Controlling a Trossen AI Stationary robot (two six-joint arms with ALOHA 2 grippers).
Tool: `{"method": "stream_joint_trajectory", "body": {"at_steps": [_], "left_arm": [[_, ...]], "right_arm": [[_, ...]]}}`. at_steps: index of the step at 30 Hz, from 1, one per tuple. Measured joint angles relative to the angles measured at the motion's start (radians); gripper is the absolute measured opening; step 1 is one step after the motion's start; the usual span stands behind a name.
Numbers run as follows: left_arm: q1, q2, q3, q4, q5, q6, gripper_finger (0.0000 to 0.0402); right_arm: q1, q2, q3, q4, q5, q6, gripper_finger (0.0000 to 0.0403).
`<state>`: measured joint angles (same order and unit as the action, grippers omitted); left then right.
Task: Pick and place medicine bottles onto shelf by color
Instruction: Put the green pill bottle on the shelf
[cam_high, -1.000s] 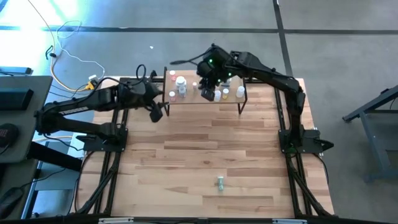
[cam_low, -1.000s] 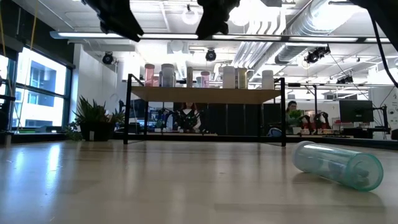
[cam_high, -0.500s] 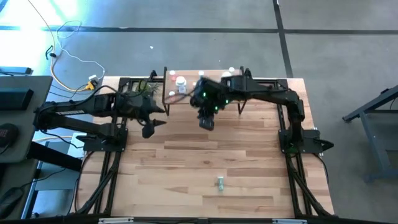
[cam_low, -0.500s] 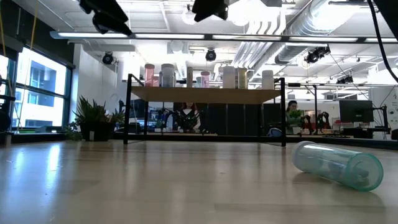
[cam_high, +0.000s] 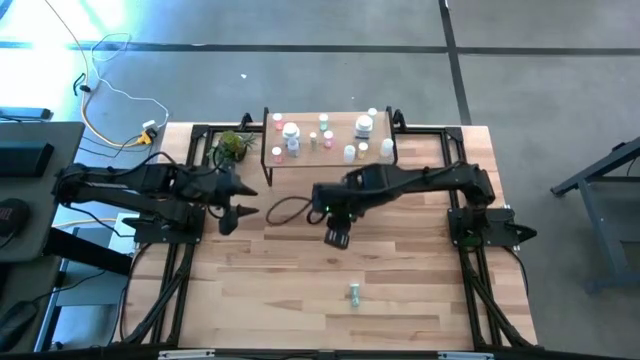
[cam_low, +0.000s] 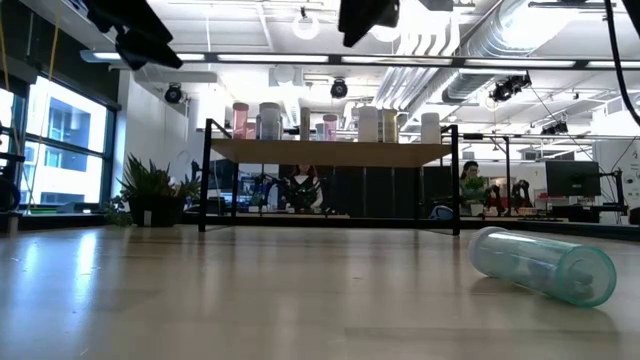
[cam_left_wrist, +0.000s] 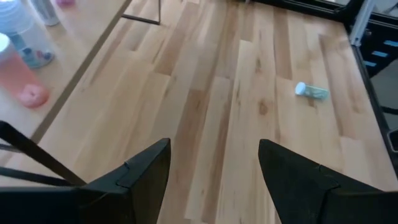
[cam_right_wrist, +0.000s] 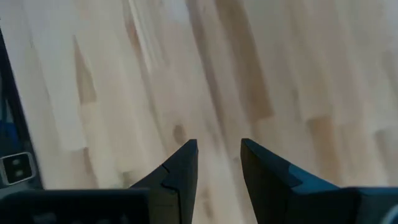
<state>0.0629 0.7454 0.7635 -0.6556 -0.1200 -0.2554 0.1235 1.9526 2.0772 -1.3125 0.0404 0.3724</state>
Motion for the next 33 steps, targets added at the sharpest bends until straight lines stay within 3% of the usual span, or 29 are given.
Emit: {"method": "stream_joint_trajectory", "body": {"at_steps": [23, 33], "left_arm": [[-0.082, -0.001, 0.0, -0.004, -0.029, 0.001, 0.0232], [-0.106, -0.001, 0.0, -0.002, -0.032, -0.007, 0.0232]], "right_arm": [[0.247, 0.0, -0.298, 0.08, -0.078, 0.647, 0.0114], [0.327, 0.0, -0.376, 0.173, -0.046, 0.908, 0.0115]]}}
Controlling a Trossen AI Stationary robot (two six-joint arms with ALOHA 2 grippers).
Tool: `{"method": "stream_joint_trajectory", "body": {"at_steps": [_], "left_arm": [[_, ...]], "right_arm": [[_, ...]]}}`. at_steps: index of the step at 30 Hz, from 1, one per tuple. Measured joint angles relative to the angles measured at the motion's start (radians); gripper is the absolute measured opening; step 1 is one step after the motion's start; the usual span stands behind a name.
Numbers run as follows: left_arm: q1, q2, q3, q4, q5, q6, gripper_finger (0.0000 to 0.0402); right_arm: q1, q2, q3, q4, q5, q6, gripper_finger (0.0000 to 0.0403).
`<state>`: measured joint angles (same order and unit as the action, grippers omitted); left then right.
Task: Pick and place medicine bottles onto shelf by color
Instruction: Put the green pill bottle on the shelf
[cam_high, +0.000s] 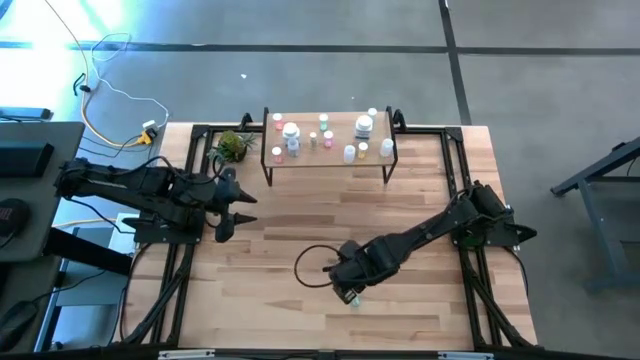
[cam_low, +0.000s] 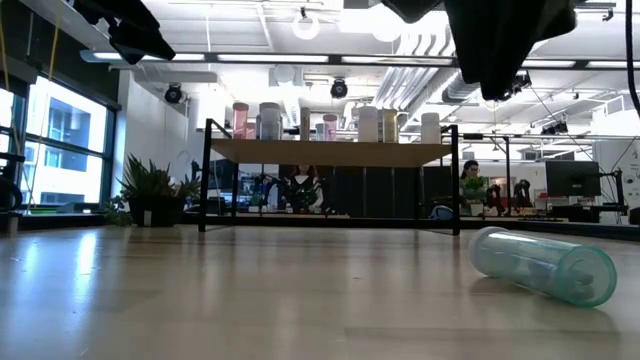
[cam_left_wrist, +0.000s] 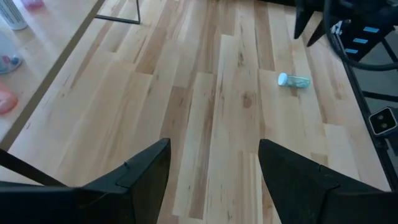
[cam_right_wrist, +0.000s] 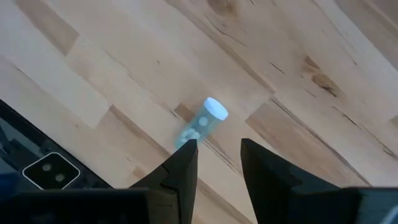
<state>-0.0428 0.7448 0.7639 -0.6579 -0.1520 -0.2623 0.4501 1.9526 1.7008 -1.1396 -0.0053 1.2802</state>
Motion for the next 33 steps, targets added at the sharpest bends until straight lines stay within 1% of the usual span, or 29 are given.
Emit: {"method": "stream_joint_trajectory", "body": {"at_steps": [3, 8, 14, 16, 20, 27, 33], "left_arm": [[0.0, 0.0, 0.0, 0.0, -0.011, 0.0, 0.0232], [0.0, 0.0, 0.001, 0.003, -0.016, 0.0, 0.0232], [0.0, 0.0, 0.001, 0.002, -0.016, 0.0, 0.0232], [0.0, 0.0, 0.001, 0.002, -0.016, 0.0, 0.0232], [0.0, 0.0, 0.001, 0.0, -0.016, 0.0, 0.0232], [0.0, 0.0, 0.001, 0.0, -0.016, 0.0, 0.0232], [0.0, 0.0, 0.001, 0.0, -0.016, 0.0, 0.0232]], "right_arm": [[0.014, 0.0, 0.0, 0.01, 0.029, 0.032, 0.0121], [0.024, 0.0, 0.0, 0.024, 0.083, 0.093, 0.0145], [0.023, 0.012, 0.001, 0.031, 0.104, 0.168, 0.0157], [0.024, 0.031, 0.001, 0.035, 0.098, 0.186, 0.0158], [0.024, 0.071, 0.001, 0.058, 0.053, 0.19, 0.0158], [0.024, 0.121, 0.001, 0.067, 0.042, 0.265, 0.0158], [0.024, 0.165, 0.001, 0.066, -0.006, 0.295, 0.0158]]}}
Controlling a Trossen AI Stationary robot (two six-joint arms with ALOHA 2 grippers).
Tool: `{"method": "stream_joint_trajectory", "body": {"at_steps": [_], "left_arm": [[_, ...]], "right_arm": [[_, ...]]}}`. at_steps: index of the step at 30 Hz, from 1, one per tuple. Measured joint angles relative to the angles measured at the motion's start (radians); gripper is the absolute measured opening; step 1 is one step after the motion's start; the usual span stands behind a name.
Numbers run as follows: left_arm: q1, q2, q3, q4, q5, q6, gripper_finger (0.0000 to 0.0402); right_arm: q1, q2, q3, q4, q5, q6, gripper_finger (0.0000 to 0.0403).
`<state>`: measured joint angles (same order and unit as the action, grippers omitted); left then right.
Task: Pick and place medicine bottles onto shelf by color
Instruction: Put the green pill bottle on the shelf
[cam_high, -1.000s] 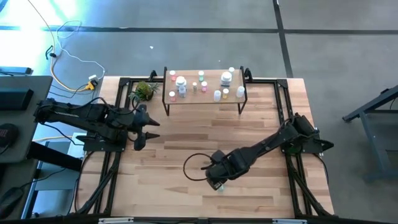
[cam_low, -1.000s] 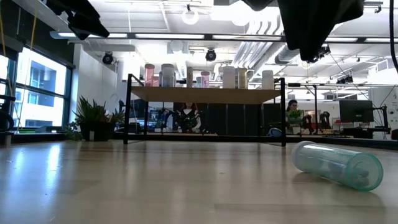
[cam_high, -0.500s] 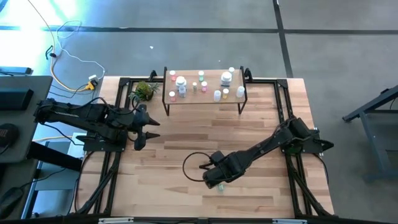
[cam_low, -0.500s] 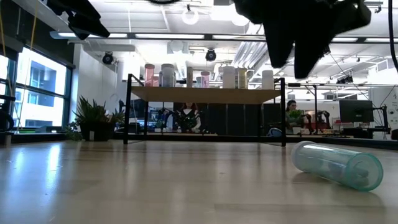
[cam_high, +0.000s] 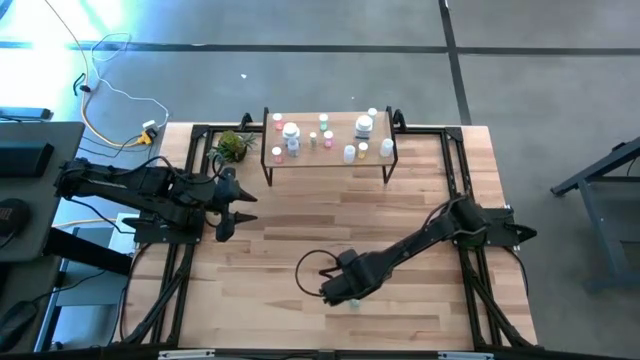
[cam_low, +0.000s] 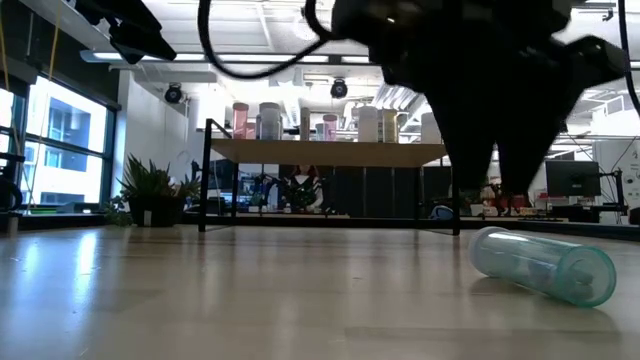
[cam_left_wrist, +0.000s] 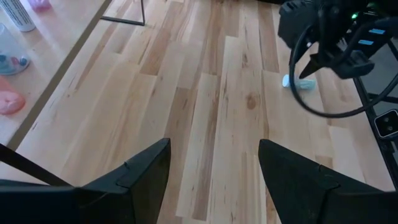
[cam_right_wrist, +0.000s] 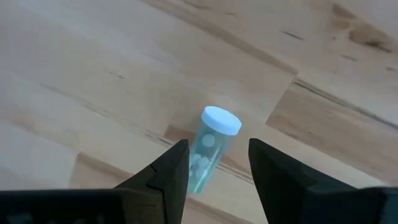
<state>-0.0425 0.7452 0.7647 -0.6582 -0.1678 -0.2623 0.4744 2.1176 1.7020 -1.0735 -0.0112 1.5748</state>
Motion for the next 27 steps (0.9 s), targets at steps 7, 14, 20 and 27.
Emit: {"method": "stream_joint_trajectory", "body": {"at_steps": [7, 14, 20, 27], "left_arm": [[0.0, 0.0, 0.0, 0.0, 0.0, 0.0, 0.0232], [0.0, 0.0, 0.0, 0.0, 0.0, 0.0, 0.0232], [0.0, 0.0, 0.0, 0.0, 0.0, 0.001, 0.0232], [0.0, 0.0, 0.0, -0.001, 0.0, 0.001, 0.0232]], "right_arm": [[0.0, 0.052, 0.0, 0.004, -0.039, 0.018, 0.0158], [0.0, 0.084, 0.0, 0.021, -0.053, 0.017, 0.0158], [0.0, 0.091, 0.0, 0.026, -0.073, 0.015, 0.0147], [-0.003, 0.09, -0.024, 0.064, -0.079, 0.013, 0.014]]}}
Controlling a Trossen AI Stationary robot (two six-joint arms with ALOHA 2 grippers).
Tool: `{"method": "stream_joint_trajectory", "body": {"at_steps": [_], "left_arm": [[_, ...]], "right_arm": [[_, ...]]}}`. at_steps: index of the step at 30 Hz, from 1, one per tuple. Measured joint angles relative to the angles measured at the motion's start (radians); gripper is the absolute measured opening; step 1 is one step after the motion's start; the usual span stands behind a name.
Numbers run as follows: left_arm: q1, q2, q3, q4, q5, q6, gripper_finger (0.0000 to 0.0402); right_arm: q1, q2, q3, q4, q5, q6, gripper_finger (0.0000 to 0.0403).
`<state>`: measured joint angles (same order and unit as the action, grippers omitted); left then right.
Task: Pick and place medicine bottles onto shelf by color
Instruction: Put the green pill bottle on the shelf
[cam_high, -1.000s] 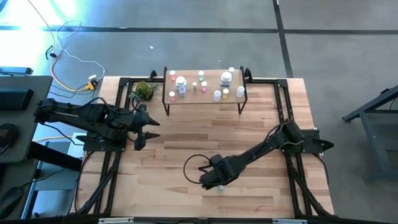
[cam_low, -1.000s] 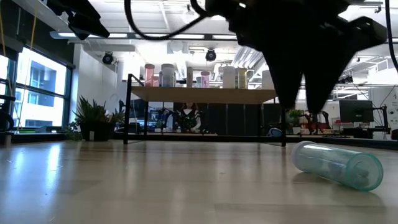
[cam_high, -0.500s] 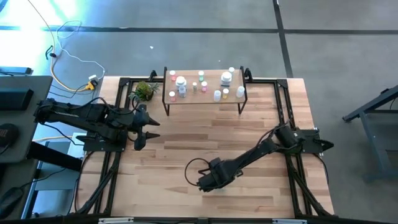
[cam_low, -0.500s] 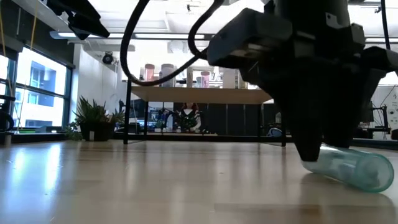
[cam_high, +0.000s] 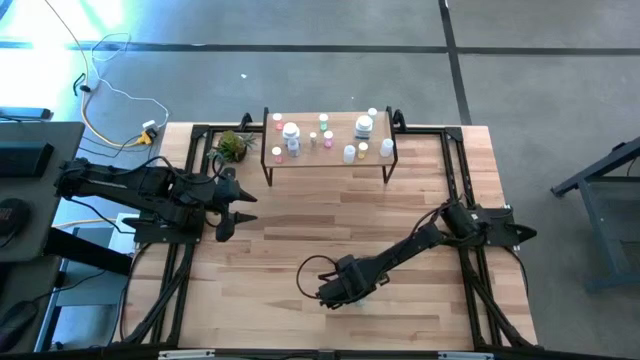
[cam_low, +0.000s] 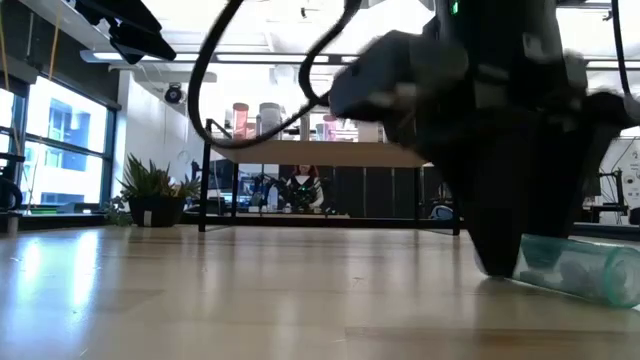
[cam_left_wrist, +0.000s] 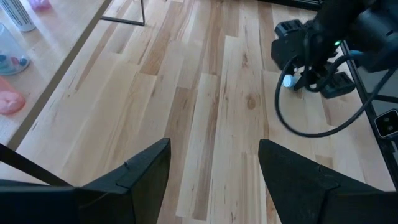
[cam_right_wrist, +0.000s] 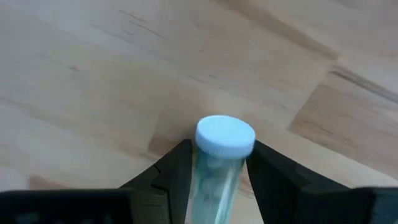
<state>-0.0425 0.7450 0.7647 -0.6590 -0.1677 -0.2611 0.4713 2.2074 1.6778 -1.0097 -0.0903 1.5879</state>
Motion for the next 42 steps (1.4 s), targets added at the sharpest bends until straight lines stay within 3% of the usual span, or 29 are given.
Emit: {"method": "stream_joint_trajectory", "body": {"at_steps": [4, 17, 26, 42], "left_arm": [[0.0, 0.0, 0.0, -0.003, 0.0, 0.0, 0.0232], [0.0, 0.0, 0.0, -0.003, 0.0, 0.002, 0.0232], [0.0, 0.001, 0.0, 0.002, 0.0, 0.002, 0.0232], [0.0, 0.001, 0.0, 0.017, 0.0, -0.009, 0.0232]], "right_arm": [[-0.003, -0.008, -0.043, 0.065, -0.039, -0.003, 0.0136], [-0.005, -0.016, -0.023, 0.039, 0.031, -0.111, 0.0069], [-0.026, -0.06, 0.027, 0.001, 0.235, -0.196, 0.0069], [-0.085, -0.288, 0.028, 0.038, 0.719, -0.355, 0.0067]]}}
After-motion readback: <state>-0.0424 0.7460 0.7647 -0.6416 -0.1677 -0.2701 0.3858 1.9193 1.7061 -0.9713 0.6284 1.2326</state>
